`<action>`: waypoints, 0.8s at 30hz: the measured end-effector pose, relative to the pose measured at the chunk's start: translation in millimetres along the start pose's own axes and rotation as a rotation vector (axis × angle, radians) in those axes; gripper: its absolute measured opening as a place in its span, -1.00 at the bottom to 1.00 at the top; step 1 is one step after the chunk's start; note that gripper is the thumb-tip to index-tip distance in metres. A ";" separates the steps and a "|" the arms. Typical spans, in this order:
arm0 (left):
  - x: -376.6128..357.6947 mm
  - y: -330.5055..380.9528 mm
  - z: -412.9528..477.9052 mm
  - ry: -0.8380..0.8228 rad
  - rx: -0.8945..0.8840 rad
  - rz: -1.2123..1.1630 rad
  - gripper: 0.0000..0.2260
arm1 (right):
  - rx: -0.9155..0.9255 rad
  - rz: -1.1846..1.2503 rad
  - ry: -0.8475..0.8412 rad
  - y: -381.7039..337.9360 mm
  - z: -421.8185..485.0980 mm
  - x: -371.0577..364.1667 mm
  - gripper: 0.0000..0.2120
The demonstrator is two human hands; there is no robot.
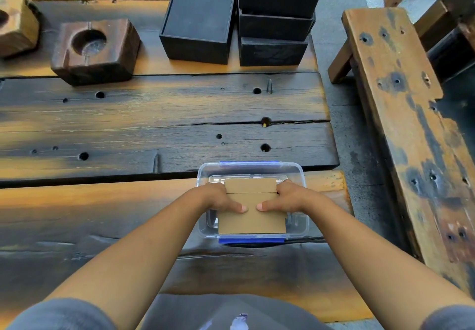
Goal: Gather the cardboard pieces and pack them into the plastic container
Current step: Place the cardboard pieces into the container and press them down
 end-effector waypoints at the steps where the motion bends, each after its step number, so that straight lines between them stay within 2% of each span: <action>1: 0.6 -0.3 0.3 -0.003 -0.002 -0.007 -0.18 | 0.001 0.007 -0.006 -0.5 -0.5 -0.2 -0.19; 9: -7.8 -8.7 1.5 -0.081 0.022 -0.052 -0.22 | -0.023 -0.055 -0.123 2.0 -8.7 -9.4 -0.09; 12: -10.5 -7.3 2.2 -0.131 0.025 -0.123 -0.30 | -0.004 -0.016 -0.069 -2.5 -9.5 -10.4 -0.15; 16: -7.1 -7.0 -3.8 0.002 0.052 -0.137 -0.32 | -0.032 0.036 0.037 -2.3 -12.8 -11.9 -0.21; 20: -15.6 -17.2 -11.6 0.080 0.030 -0.409 -0.45 | -0.067 0.240 0.158 6.5 -21.6 -19.9 -0.28; 24: -30.6 -37.7 -17.8 0.130 -0.025 -0.869 -0.52 | -0.112 0.659 0.262 21.7 -33.3 -36.0 -0.38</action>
Point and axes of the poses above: each hand's wrist, its own z-axis towards the middle knuckle, its own x-axis out of the back of the hand, y = z × x, the point moved 10 cm from there along z, towards the middle knuckle, and after that the axes turned 7 degrees about x, right-handed, at the moved point
